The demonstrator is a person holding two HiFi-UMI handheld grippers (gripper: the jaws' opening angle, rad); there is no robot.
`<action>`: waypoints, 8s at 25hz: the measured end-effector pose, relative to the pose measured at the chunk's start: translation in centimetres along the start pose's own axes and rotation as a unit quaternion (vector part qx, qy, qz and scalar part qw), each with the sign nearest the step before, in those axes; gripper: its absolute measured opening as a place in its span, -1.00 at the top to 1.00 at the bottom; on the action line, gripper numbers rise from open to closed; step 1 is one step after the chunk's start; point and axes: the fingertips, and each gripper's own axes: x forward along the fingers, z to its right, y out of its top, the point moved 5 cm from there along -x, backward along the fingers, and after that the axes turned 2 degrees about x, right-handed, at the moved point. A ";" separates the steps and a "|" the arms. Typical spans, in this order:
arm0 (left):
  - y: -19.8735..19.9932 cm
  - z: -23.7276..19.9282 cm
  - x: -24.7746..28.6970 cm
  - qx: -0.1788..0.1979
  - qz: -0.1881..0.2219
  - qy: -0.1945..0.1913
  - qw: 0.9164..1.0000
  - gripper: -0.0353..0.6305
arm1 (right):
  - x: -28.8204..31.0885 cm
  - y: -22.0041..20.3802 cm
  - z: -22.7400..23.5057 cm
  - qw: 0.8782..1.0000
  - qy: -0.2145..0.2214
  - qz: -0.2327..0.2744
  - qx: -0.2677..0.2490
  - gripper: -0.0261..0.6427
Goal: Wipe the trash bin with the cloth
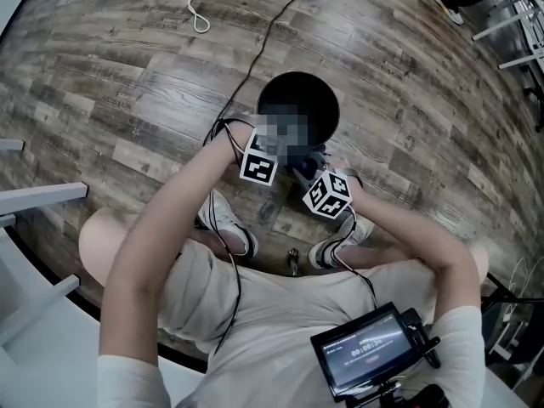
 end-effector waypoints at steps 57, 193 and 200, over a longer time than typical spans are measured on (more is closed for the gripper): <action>0.8 0.0 0.2 -0.007 0.011 -0.009 1.000 0.76 | 6.9 -5.0 -1.0 0.999 0.014 -0.052 -0.006 0.69; 8.7 -9.3 -17.3 -0.378 0.322 0.219 0.840 0.60 | -20.5 6.8 15.1 0.942 -0.142 0.244 0.183 0.69; 7.8 -8.4 -17.2 -0.415 0.329 0.193 0.826 0.60 | -20.3 6.9 14.4 0.929 -0.113 0.246 0.252 0.69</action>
